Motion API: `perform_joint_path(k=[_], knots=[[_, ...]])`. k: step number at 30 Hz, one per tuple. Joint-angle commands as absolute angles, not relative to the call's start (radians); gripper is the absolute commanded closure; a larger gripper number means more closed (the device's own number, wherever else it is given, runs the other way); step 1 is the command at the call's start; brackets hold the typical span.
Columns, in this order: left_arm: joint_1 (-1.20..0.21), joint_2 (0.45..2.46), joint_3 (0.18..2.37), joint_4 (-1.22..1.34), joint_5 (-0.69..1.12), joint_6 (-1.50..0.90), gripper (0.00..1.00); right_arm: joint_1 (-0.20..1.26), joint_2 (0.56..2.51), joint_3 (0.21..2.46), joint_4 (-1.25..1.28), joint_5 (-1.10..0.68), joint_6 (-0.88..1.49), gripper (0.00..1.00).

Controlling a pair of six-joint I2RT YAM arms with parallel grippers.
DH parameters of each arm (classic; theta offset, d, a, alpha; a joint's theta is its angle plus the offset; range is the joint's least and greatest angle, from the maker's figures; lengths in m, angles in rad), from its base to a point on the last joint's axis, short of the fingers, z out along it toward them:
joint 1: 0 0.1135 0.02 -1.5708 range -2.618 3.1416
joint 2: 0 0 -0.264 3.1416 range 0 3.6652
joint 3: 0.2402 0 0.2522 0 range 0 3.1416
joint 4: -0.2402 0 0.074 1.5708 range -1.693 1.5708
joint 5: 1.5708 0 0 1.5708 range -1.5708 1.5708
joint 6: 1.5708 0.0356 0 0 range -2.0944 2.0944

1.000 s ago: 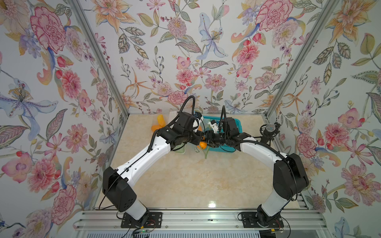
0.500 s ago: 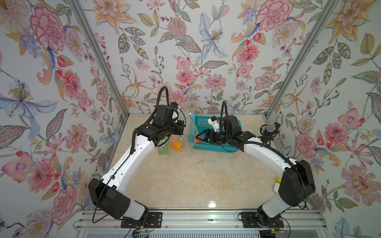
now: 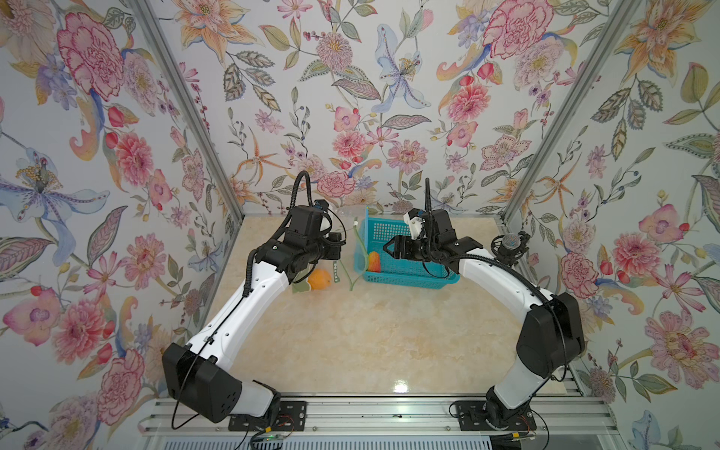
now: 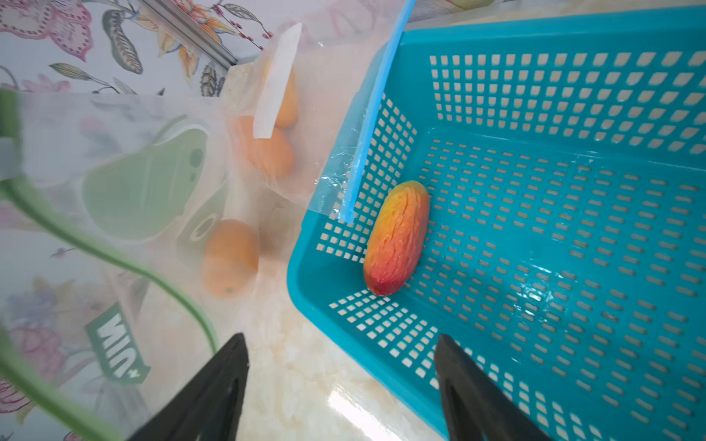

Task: Place the mango in a zip-top bag and seal the zipper
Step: Pick up the mango from the basket.

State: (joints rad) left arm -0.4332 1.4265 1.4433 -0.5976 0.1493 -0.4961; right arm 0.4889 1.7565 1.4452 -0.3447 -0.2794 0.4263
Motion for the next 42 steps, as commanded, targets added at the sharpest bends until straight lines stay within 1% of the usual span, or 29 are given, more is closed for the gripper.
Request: perform_joint_path(k=[1,10,18,20,21,24,25,27,36,42], knots=[[-0.419,1.407,1.421,-0.549,0.141,-0.531,1.00,0.503,1.856,1.495,-0.388,-0.181,0.383,0.26],[-0.416,1.407,1.390,-0.517,0.163,-0.545,1.00,0.543,2.089,1.606,-0.402,-0.227,0.373,0.26],[-0.416,1.396,1.361,-0.498,0.170,-0.558,1.00,0.545,2.210,1.694,-0.413,-0.273,0.376,0.27],[-0.416,1.398,1.360,-0.497,0.173,-0.559,1.00,0.542,2.235,1.716,-0.427,-0.274,0.376,0.30],[-0.416,1.399,1.359,-0.495,0.173,-0.559,1.00,0.539,2.246,1.723,-0.433,-0.272,0.377,0.34],[-0.416,1.402,1.363,-0.494,0.176,-0.559,1.00,0.524,2.245,1.725,-0.437,-0.284,0.376,0.57],[-0.415,1.402,1.362,-0.494,0.176,-0.558,1.00,0.517,2.230,1.722,-0.439,-0.292,0.375,0.65],[-0.414,1.404,1.362,-0.494,0.176,-0.557,1.00,0.509,2.184,1.708,-0.438,-0.282,0.370,0.72],[-0.413,1.395,1.358,-0.481,0.176,-0.562,1.00,0.497,1.860,1.543,-0.432,-0.239,0.351,0.72],[-0.413,1.394,1.358,-0.473,0.179,-0.565,1.00,0.557,1.608,1.395,-0.375,-0.271,0.420,0.70]])
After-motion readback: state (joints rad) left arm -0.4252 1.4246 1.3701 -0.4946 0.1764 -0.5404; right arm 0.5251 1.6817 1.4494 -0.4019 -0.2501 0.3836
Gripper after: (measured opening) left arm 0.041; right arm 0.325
